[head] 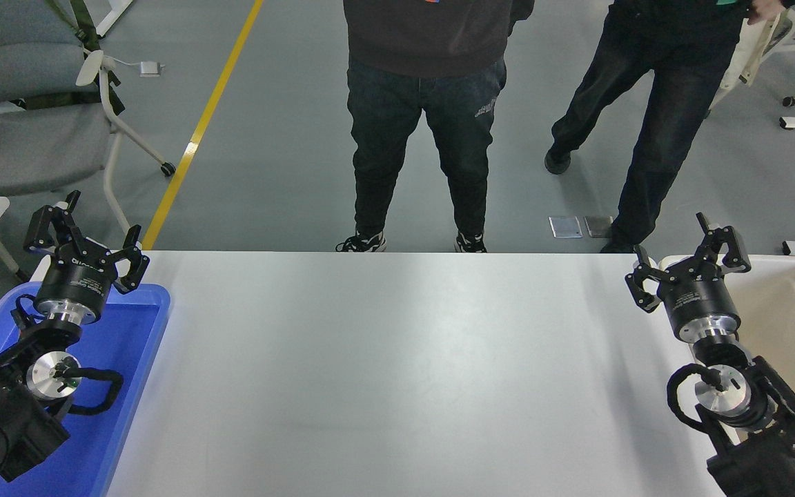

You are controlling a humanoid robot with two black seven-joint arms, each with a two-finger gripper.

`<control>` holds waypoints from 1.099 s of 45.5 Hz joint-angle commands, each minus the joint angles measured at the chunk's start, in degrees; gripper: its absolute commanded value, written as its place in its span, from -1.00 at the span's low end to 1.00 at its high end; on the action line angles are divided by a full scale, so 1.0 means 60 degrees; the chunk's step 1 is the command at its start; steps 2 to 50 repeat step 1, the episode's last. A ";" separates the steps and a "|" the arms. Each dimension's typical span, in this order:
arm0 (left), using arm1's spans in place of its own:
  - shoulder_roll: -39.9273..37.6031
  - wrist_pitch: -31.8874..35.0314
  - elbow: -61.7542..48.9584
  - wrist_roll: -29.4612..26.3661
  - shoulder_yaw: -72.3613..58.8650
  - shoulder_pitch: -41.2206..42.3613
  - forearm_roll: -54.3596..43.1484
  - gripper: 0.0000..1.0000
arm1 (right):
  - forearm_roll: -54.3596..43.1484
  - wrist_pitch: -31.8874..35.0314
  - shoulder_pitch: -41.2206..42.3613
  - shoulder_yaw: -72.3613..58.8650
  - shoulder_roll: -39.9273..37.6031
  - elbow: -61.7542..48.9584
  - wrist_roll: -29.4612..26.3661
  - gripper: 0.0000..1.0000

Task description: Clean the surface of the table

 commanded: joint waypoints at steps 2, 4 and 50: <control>0.0000 0.0001 0.0006 0.0000 0.0000 0.0001 0.0013 1.00 | -0.0168 -0.0006 0.0059 -0.0035 0.0202 -0.0086 0.0067 0.98; 0.0000 0.0001 0.0006 0.0000 0.0000 0.0001 0.0013 1.00 | -0.0168 -0.0006 0.0059 -0.0035 0.0202 -0.0086 0.0067 0.98; 0.0000 0.0001 0.0006 0.0000 0.0000 0.0001 0.0013 1.00 | -0.0168 -0.0006 0.0059 -0.0035 0.0202 -0.0086 0.0067 0.98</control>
